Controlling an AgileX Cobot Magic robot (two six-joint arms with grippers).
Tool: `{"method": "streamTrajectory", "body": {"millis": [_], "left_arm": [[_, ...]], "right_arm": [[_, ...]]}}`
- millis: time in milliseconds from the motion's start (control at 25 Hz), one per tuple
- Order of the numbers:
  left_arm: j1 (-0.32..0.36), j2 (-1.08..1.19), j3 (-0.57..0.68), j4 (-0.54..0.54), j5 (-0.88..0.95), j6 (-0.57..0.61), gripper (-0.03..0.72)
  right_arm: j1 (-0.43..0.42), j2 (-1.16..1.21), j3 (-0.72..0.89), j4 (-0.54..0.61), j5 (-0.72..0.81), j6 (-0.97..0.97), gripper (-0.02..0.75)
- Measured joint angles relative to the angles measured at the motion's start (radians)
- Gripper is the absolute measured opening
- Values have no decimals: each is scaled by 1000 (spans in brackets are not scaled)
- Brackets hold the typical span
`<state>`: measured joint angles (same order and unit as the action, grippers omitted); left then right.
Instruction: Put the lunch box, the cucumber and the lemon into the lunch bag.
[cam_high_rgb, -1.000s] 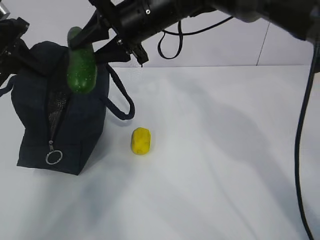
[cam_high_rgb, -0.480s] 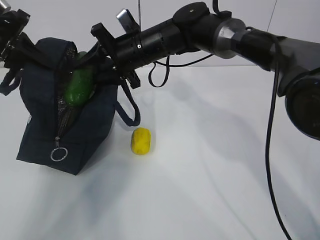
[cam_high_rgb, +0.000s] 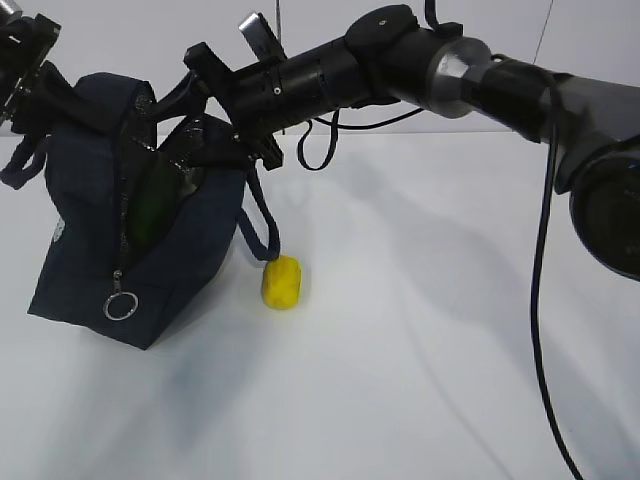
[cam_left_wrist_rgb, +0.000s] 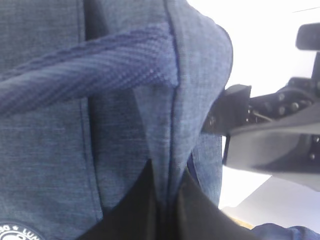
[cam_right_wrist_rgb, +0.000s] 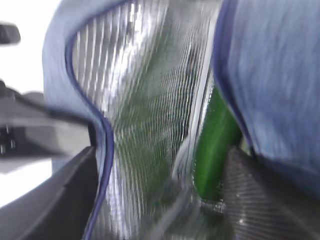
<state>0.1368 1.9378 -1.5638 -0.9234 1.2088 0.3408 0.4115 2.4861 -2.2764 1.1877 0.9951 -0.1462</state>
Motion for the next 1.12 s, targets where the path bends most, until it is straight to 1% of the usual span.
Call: {"method": "streamTrajectory", "body": {"millis": [80, 200, 320, 480, 600, 800, 960, 1040, 1120], "left_arm": [[0, 0, 0, 0, 0, 0, -3], [0, 0, 0, -2, 0, 0, -3], [0, 0, 0, -2, 0, 1, -3], [4, 0, 0, 12, 0, 6, -4], [8, 0, 0, 61, 0, 7, -10], [8, 0, 0, 167, 0, 9, -13], [8, 0, 0, 261, -2, 9, -14], [9, 0, 0, 281, -2, 9, -14], [9, 0, 0, 295, -2, 11, -14]], "right_arm": [[0, 0, 0, 0, 0, -2, 584], [0, 0, 0, 0, 13, -4, 587], [0, 0, 0, 0, 50, -11, 566], [0, 0, 0, 0, 130, -55, 511], [0, 0, 0, -2, 188, -71, 475], [0, 0, 0, -12, 207, -87, 460], [0, -41, -4, -95, 214, -80, 459], [0, -72, -21, -152, 219, -61, 459], [0, -101, -43, -184, 224, -53, 459]]}}
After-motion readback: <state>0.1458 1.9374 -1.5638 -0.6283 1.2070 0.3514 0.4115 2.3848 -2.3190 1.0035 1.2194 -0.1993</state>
